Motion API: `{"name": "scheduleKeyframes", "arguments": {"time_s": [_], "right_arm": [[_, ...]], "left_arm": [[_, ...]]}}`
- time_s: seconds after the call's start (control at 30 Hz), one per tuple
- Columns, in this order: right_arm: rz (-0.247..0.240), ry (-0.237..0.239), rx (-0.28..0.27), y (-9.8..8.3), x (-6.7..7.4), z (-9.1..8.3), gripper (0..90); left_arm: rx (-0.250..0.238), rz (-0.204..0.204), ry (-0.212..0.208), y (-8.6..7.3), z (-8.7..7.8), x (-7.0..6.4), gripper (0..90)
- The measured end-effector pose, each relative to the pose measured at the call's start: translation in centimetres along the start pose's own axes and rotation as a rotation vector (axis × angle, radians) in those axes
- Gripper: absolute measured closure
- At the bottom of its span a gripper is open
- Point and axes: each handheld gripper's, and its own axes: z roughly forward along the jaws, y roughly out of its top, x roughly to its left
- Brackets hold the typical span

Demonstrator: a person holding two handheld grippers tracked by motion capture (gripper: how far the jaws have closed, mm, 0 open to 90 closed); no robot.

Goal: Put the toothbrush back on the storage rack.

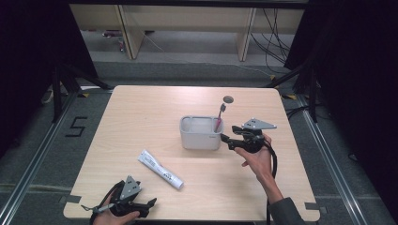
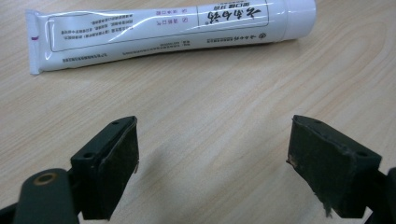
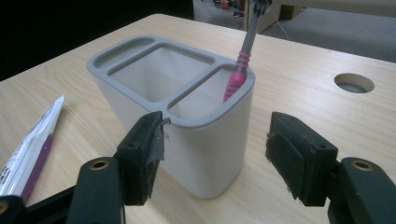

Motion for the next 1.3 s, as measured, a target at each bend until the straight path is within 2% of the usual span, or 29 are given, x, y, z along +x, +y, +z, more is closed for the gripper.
{"name": "scheduleKeyframes", "arguments": {"time_s": [0.03,0.07,0.17,0.2,0.27,0.33,0.37,0.4,0.47,0.5,0.53,0.57,0.6,0.67,0.7,0.73,0.77,0.8,0.83,0.9,0.93,0.97,1.03,1.07,1.17,1.2,1.23,1.27,1.3], "right_arm": [[0.012,0.003,0.002,-0.1,0.2,-0.1,37.1],[-0.010,-0.011,0.001,-0.1,0.2,-0.3,36.9],[0.021,0.003,0.005,-0.3,0.7,-0.6,36.5],[-0.004,-0.005,0.016,-0.3,0.6,-0.8,36.4],[0.011,0.012,0.004,-0.5,0.7,-0.9,36.4],[-0.007,-0.007,0.005,-0.7,0.7,-1.2,36.0],[0.004,0.007,0.009,-0.9,0.8,-1.2,35.1],[0.018,-0.005,0.014,-1.2,1.0,-1.3,33.7],[0.006,0.004,0.028,-1.5,0.9,-1.5,33.1],[0.027,-0.006,0.032,-1.6,1.0,-1.7,32.2],[0.008,-0.016,0.027,-1.7,0.9,-1.8,30.8],[0.048,-0.020,0.041,-1.9,1.1,-2.0,30.4],[0.028,-0.006,0.035,-2.0,0.9,-2.0,30.2],[0.044,-0.014,0.031,-2.3,1.1,-2.1,29.9],[0.023,-0.010,0.037,-2.4,1.0,-2.2,29.6],[0.027,-0.016,0.044,-2.5,1.1,-2.3,29.6],[0.079,-0.010,0.057,-2.6,1.5,-2.4,29.4],[0.031,-0.007,0.044,-2.7,1.3,-2.3,29.2],[0.022,-0.014,0.055,-2.8,1.3,-2.5,29.2],[0.058,0.000,0.058,-3.0,1.7,-2.6,29.0],[0.029,-0.014,0.058,-3.1,1.6,-2.7,29.0],[0.026,0.000,0.050,-3.3,1.6,-2.7,29.0],[0.057,0.004,0.051,-3.5,1.9,-2.9,29.0],[0.033,-0.002,0.058,-3.6,1.8,-3.0,29.0],[0.076,0.015,0.071,-4.0,2.2,-3.4,28.9],[0.045,0.008,0.065,-4.0,2.0,-3.5,28.9],[0.067,0.007,0.075,-4.2,2.2,-3.7,28.9],[0.040,0.017,0.060,-4.3,2.1,-3.6,28.8],[0.066,0.016,0.081,-4.4,2.3,-3.8,28.9]], "left_arm": [[0.001,0.001,0.000,0.0,0.0,0.0,15.8],[0.000,0.000,-0.001,0.0,0.0,0.0,15.8],[0.006,0.011,-0.001,0.0,0.0,0.0,15.8],[0.008,0.012,0.001,0.0,-0.1,0.1,15.8],[-0.002,0.000,0.000,0.0,0.0,0.0,15.8],[0.003,0.008,0.003,0.0,0.0,0.0,15.8],[0.006,0.010,0.007,0.0,-0.1,0.1,15.8],[-0.014,-0.002,-0.004,-0.1,0.0,0.0,15.8],[-0.008,-0.011,0.000,-0.1,-0.1,0.0,15.8],[-0.001,0.003,0.009,0.0,-0.1,0.1,15.8],[-0.003,-0.004,0.004,0.0,-0.1,0.1,15.8],[0.002,0.004,0.008,0.0,-0.1,0.2,15.8],[0.006,0.011,0.011,0.0,-0.1,0.2,15.8],[0.002,0.005,0.006,0.0,-0.1,0.2,15.8],[-0.001,0.004,0.007,0.0,-0.1,0.1,15.8],[0.008,0.012,0.013,0.0,-0.2,0.2,15.8],[0.003,0.006,0.011,0.0,-0.1,0.2,15.8],[-0.003,-0.002,0.013,0.0,-0.1,0.1,15.8],[-0.012,-0.007,0.006,0.0,-0.1,0.1,15.8],[-0.006,-0.006,0.014,0.0,-0.1,0.1,15.8],[-0.006,-0.006,0.014,0.0,-0.1,0.1,15.8],[-0.007,-0.003,0.016,0.0,-0.1,0.2,15.8],[-0.006,-0.008,0.008,0.0,-0.1,0.1,15.8],[0.004,0.005,0.014,0.0,-0.2,0.2,15.8],[-0.010,-0.004,0.016,0.0,0.0,0.1,15.8],[-0.006,-0.001,0.016,0.0,-0.1,0.2,15.8],[-0.007,-0.007,0.015,0.0,-0.1,0.1,15.8],[-0.007,-0.007,0.015,0.0,-0.1,0.1,15.8],[0.002,0.005,0.014,0.0,-0.1,0.2,15.8]]}}
